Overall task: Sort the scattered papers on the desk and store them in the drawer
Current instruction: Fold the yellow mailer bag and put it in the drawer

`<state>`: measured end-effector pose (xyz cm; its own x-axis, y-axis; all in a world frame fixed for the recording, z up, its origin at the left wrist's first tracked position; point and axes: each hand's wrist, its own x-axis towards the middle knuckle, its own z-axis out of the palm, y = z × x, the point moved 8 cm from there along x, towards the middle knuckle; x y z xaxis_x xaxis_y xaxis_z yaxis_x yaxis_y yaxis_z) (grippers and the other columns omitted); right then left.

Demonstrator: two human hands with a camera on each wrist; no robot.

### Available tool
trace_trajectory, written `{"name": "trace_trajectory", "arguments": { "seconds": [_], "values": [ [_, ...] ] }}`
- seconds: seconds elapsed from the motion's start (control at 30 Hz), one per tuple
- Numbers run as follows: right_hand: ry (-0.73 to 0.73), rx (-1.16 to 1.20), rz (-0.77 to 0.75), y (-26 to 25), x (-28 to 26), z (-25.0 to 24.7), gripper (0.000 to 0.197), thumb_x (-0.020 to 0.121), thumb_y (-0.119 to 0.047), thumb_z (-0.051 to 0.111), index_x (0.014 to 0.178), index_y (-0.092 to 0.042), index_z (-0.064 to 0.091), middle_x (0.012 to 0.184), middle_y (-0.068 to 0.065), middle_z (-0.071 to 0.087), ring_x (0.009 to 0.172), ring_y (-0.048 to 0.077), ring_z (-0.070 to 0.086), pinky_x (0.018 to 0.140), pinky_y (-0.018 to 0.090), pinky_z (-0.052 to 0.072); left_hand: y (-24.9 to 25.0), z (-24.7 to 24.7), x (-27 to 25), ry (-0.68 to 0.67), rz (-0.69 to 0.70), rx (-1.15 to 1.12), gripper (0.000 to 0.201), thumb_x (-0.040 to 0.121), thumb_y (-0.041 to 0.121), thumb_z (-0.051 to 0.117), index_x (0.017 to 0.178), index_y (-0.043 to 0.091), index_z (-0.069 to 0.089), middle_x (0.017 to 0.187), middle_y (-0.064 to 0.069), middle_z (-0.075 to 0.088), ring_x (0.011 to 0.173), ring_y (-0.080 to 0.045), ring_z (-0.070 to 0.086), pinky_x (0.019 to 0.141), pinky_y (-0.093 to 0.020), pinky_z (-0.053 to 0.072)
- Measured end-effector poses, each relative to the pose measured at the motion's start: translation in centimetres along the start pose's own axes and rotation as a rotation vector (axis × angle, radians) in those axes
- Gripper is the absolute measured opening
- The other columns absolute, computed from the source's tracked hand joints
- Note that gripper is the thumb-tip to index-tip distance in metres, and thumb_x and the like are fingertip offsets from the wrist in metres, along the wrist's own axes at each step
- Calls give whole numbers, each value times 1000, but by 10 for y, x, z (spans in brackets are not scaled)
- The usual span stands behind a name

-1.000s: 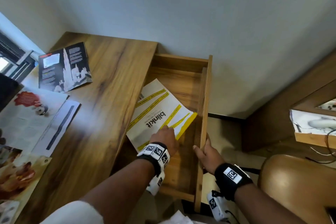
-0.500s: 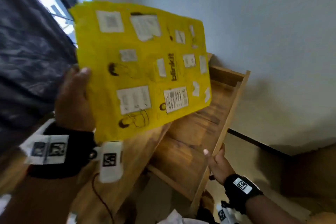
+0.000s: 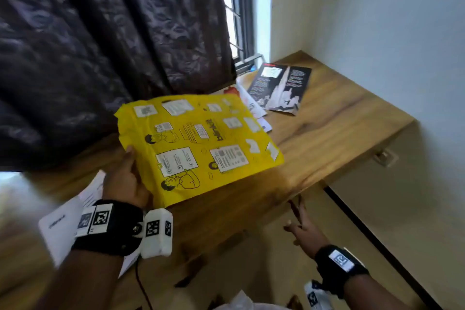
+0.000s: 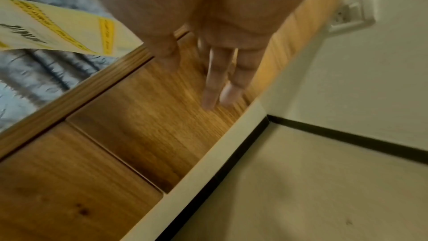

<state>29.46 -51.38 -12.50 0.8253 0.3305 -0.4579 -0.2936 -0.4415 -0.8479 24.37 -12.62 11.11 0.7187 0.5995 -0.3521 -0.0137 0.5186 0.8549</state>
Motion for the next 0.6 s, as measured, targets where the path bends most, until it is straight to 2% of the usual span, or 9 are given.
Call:
{"name": "trace_trajectory", "arguments": {
  "seconds": [0.07,0.13,0.2,0.3,0.37,0.43,0.5,0.53,0.6],
  "values": [
    [159,-236,-61,-8,-3,-11,86,96,-30,60,159,-35,1,161,1,34,122,31,60,101,43,48,0,-18,-7,-1,-6,-68,45,99,43,47,134,17,57,133,-10,62,116,-31,64,88,-55,54],
    [429,-285,-216,-33,-17,-26,90,89,-22,69,158,-30,12,152,15,41,126,40,52,107,48,41,1,-31,-8,-27,16,-126,49,99,44,46,141,18,51,140,-11,56,126,-33,56,95,-60,48],
    [568,-392,-472,-87,-39,-25,93,82,-35,72,157,-23,18,151,16,39,134,39,44,116,44,29,12,-38,-16,-43,70,-194,50,101,42,43,145,18,46,144,-12,52,131,-33,51,101,-61,43],
    [407,-506,-786,-176,-57,17,106,74,-55,71,159,-28,14,159,7,31,141,28,34,113,41,25,29,-49,-31,-39,101,-293,48,100,34,46,142,13,48,140,-12,56,123,-27,59,95,-40,52],
    [251,-550,-874,-225,-58,56,110,72,-65,69,159,-33,9,161,4,28,143,24,31,111,42,27,45,-52,-40,-73,128,-331,61,86,32,68,141,10,50,135,-12,60,112,-22,66,78,-22,58],
    [97,-578,-900,-267,-53,103,102,74,-65,67,157,-40,12,160,0,31,144,21,32,112,42,31,68,-58,-48,-107,206,-286,84,71,36,83,142,11,48,137,-12,58,118,-23,62,84,-30,58],
    [-51,-614,-923,-301,-47,149,85,84,-49,69,154,-41,23,155,-5,38,135,17,44,108,39,42,98,-61,-59,-129,330,-181,76,69,41,84,134,12,56,135,-14,58,121,-30,59,95,-50,51],
    [-130,-639,-906,-312,-45,171,79,87,-40,71,154,-38,28,152,-7,42,129,16,50,104,36,47,112,-63,-63,-145,390,-131,64,66,44,85,120,16,63,126,-12,63,113,-28,63,92,-51,53],
    [-313,-590,-803,-328,-43,213,69,88,-29,69,150,-29,39,147,-4,51,127,18,55,101,30,49,141,-69,-72,-174,499,-51,44,63,46,85,95,23,64,100,-1,71,91,-18,68,77,-39,58]
  ]
}}
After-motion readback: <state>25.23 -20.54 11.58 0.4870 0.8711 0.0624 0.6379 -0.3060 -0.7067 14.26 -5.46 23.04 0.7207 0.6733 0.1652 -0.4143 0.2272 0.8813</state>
